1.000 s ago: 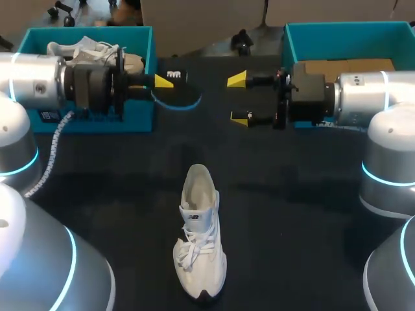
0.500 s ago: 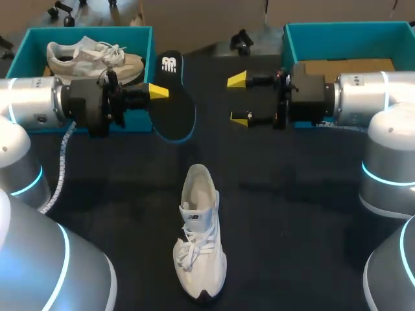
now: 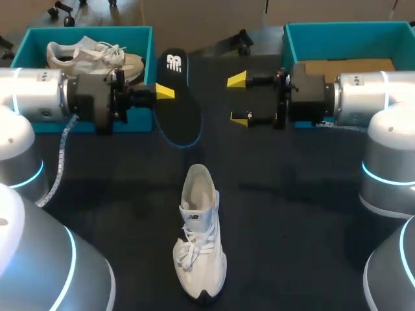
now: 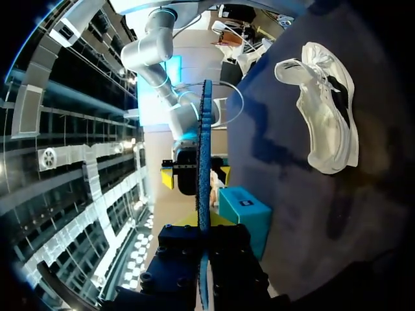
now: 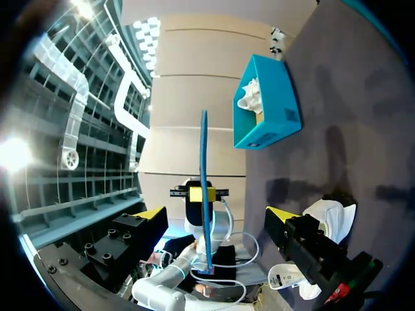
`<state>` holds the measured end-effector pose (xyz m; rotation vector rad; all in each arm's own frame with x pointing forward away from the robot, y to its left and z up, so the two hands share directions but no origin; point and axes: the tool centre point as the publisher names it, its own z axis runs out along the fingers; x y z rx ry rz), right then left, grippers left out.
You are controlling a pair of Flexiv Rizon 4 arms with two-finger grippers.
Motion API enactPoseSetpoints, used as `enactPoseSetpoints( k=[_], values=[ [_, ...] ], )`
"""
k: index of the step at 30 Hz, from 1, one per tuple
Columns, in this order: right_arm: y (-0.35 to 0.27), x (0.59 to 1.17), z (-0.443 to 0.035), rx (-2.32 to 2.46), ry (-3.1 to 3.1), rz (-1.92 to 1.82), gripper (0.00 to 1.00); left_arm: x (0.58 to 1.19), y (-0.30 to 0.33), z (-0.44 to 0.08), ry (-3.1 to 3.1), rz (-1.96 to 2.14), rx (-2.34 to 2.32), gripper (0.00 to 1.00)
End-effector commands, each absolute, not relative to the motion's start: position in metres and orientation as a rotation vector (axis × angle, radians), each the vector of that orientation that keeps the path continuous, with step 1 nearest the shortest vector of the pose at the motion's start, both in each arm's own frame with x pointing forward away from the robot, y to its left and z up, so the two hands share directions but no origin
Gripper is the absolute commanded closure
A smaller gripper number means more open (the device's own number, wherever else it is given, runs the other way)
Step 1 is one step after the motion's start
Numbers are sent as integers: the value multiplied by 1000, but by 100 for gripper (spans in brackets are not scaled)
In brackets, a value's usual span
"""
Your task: Take the shoe out of the shoebox, open the shoe tongue, remove and reinsert the insole, then place the shoe into the shoebox
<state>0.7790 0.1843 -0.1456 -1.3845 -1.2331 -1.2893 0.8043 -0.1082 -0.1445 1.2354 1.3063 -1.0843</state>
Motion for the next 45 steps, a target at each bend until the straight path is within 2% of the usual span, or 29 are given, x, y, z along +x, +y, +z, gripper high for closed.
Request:
enactPoseSetpoints(
  k=[1, 13, 45],
  values=[
    [187, 779, -146, -1389, -1233, -1289, 0, 808, -112, -145, 1301, -1080, 1242, 100],
    [221, 785, -159, -1336, -1299, -1226, 0, 808, -112, -144, 1302, -1078, 1245, 100],
    [250, 767, -159, -1225, -1414, -1216, 0, 820, -141, -153, 1282, -1073, 1305, 100]
  ],
)
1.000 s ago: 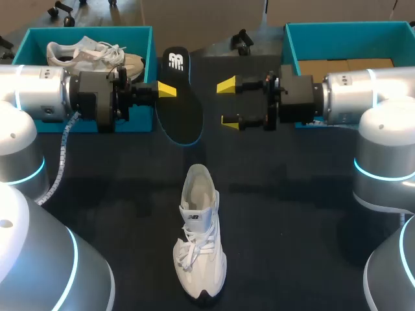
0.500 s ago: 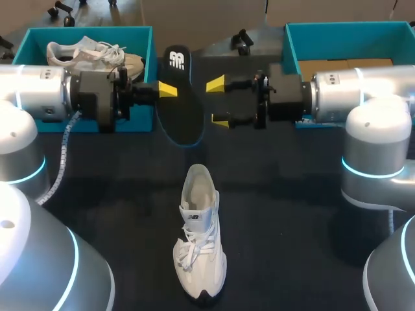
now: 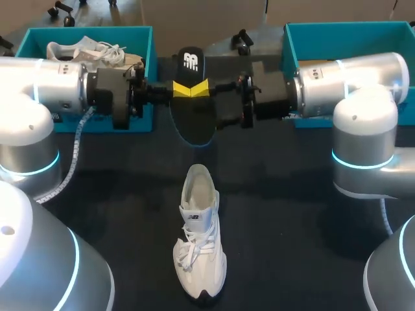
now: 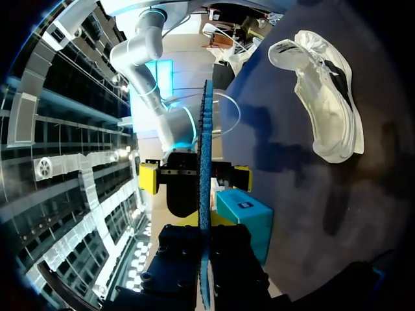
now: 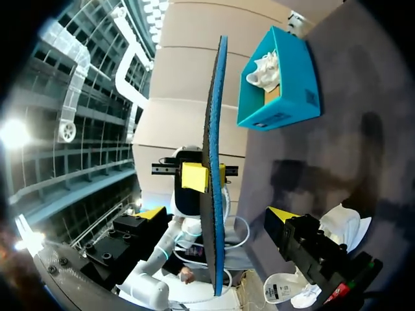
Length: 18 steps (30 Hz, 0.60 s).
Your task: Take the shoe out of the shoebox, open the shoe tongue, remove and reinsert the insole, then place the shoe into the shoebox
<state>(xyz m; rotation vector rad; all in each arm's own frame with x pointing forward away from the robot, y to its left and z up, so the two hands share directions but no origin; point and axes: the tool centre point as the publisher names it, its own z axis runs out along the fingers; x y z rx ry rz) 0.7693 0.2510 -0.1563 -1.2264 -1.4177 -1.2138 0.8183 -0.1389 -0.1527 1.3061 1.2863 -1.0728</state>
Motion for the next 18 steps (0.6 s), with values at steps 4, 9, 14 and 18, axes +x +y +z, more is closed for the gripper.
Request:
enactPoseSetpoints(
  k=[4, 9, 14, 18],
  values=[
    [248, 765, -162, -1218, -1412, -1228, 0, 820, -142, -153, 1283, -1077, 1303, 100],
    [242, 765, -164, -1223, -1405, -1234, 9, 819, -143, -153, 1281, -1086, 1304, 100],
    [239, 769, -162, -1224, -1410, -1241, 34, 818, -144, -155, 1271, -1092, 1313, 100],
    [238, 771, -161, -1223, -1414, -1244, 50, 818, -145, -157, 1264, -1090, 1318, 100]
  ],
)
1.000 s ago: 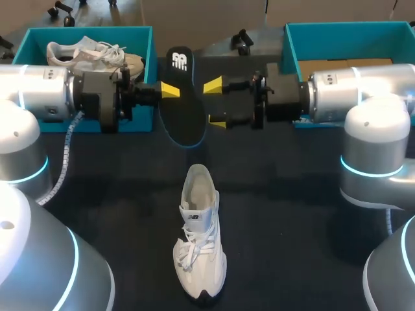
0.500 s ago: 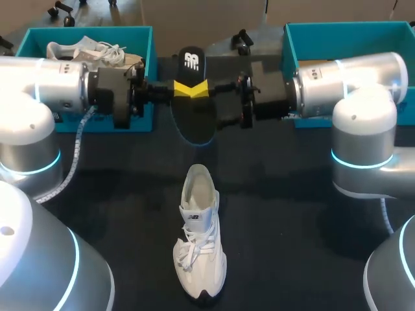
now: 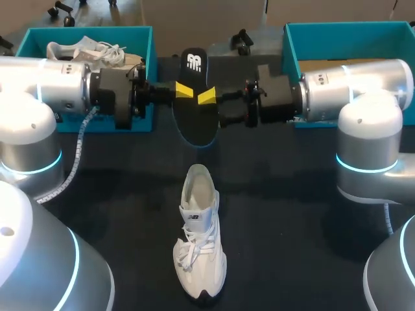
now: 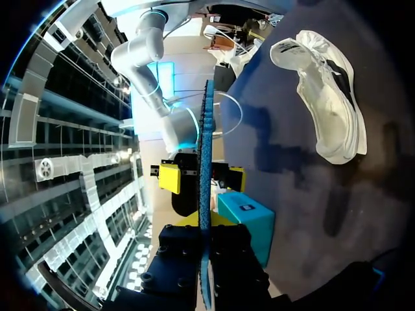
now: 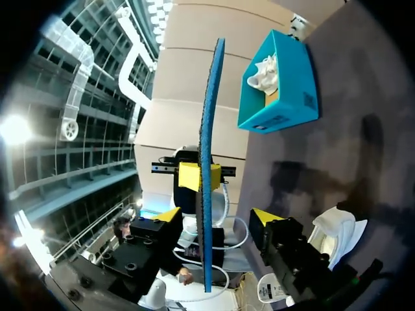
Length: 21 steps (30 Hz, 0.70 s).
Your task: Take the shoe out of the shoebox, open the shoe tongue, remove and reinsert the insole, then place the shoe into the shoebox
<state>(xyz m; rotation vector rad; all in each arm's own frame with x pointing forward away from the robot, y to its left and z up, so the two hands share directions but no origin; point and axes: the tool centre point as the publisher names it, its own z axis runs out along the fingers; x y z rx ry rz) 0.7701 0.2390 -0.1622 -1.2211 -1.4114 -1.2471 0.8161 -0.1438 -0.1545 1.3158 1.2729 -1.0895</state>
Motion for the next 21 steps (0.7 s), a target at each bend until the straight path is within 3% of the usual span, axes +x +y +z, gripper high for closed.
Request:
enactPoseSetpoints(
  k=[1, 10, 21],
  values=[
    [238, 771, -161, -1222, -1415, -1244, 51, 818, -145, -157, 1263, -1089, 1318, 100],
    [237, 773, -164, -1221, -1399, -1234, 61, 819, -145, -158, 1254, -1086, 1315, 100],
    [240, 769, -166, -1218, -1386, -1234, 66, 822, -149, -158, 1237, -1056, 1331, 100]
  ],
)
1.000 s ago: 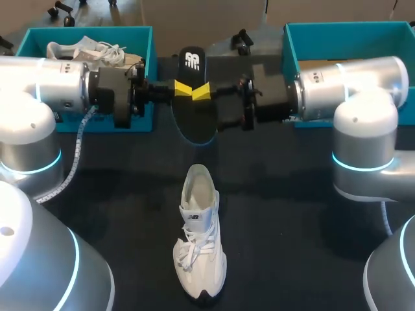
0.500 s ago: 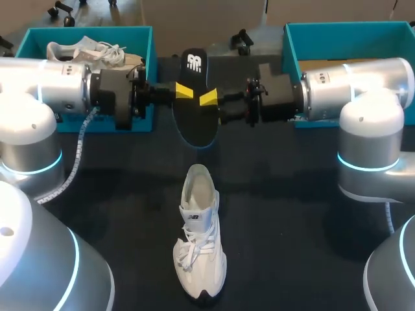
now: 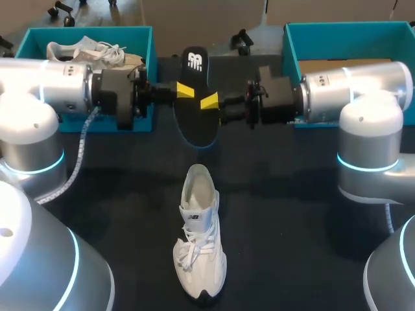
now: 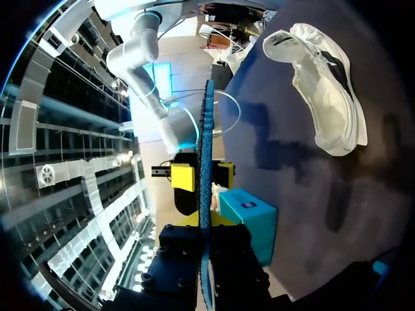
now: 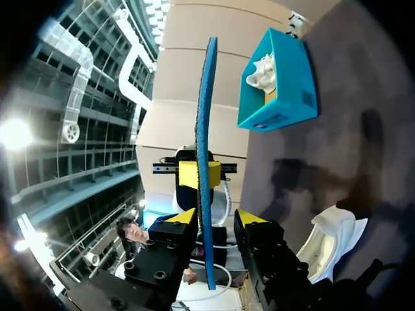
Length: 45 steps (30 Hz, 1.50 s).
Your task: Take the shoe out of the shoebox, open the shoe tongue, remove and reinsert the insole, then place the shoe into the shoebox
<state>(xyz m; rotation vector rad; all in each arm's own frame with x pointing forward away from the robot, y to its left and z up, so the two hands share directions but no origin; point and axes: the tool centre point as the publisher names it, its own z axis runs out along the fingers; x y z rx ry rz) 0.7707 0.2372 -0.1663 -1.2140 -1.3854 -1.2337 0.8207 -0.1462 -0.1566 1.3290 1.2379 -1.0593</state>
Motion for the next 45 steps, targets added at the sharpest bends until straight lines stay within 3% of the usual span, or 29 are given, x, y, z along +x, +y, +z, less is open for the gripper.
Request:
enactPoseSetpoints(
  k=[1, 11, 15, 16, 17, 22, 23, 24, 25, 35, 45],
  values=[
    [240, 769, -166, -1218, -1386, -1235, 66, 822, -149, -158, 1237, -1056, 1331, 100],
    [243, 772, -167, -1208, -1389, -1229, 72, 821, -151, -160, 1239, -1049, 1331, 100],
    [244, 773, -168, -1201, -1389, -1229, 82, 821, -151, -161, 1240, -1046, 1332, 100],
    [245, 773, -168, -1200, -1389, -1228, 87, 821, -151, -161, 1241, -1044, 1332, 100],
    [245, 773, -168, -1200, -1389, -1228, 100, 821, -152, -162, 1241, -1040, 1333, 100],
    [244, 769, -170, -1200, -1383, -1235, 100, 819, -152, -163, 1244, -1020, 1350, 100],
    [243, 769, -170, -1200, -1383, -1238, 100, 818, -152, -163, 1244, -1016, 1353, 90],
    [242, 768, -171, -1201, -1383, -1240, 100, 818, -151, -162, 1245, -1015, 1354, 59],
    [241, 768, -171, -1200, -1385, -1248, 100, 817, -149, -161, 1247, -1015, 1354, 0],
    [228, 771, -184, -1170, -1403, -1317, 100, 808, -111, -157, 1360, -898, 1439, 0],
    [225, 772, -189, -1167, -1388, -1344, 100, 808, -111, -157, 1360, -898, 1439, 0]
  ],
)
